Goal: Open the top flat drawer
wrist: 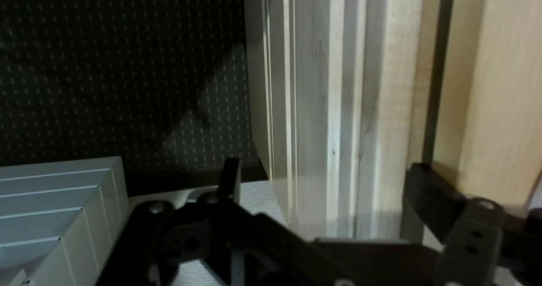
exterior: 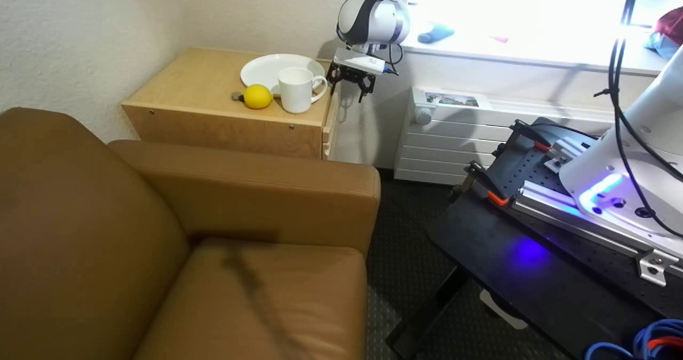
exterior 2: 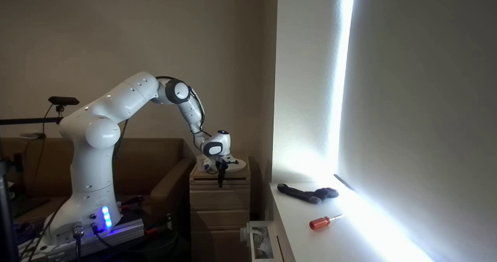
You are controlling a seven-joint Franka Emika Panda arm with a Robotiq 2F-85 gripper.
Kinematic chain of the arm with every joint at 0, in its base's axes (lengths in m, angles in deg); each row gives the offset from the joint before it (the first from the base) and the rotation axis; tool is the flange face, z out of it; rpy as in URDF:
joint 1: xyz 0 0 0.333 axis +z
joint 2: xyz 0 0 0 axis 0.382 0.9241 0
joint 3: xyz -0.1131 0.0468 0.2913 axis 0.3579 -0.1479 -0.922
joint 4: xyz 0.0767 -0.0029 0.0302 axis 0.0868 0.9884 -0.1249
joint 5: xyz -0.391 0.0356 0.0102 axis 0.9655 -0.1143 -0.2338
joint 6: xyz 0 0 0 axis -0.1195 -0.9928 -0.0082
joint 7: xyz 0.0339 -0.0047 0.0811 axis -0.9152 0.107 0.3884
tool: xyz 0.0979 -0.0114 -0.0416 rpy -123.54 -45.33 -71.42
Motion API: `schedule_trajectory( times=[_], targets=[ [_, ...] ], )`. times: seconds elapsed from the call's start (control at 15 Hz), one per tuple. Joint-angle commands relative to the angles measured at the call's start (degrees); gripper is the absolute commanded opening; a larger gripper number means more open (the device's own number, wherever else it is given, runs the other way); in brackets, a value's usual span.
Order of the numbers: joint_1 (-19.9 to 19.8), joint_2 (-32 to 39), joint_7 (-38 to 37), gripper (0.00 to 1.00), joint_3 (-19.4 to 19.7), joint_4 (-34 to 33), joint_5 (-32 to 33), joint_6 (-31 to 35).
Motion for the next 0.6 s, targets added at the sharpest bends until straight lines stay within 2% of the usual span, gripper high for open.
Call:
schedule_trajectory(
  times=[0.0,0.13,0.2,0.53],
  targets=[
    [-2.2,-1.6,1.7,1.0,-2.7,2.2,-2.2,1.8],
    [-2.0,-0.7,1.6,1.0,-2.5,1.2,-1.8,0.2],
    [-0.7,-0.1,0.0,1.0,-0.8,0.2,-1.0,0.2],
    [-0.8,1.0,-0.5,1.0,-0.9,-1.2,-1.3,-0.3]
  ],
)
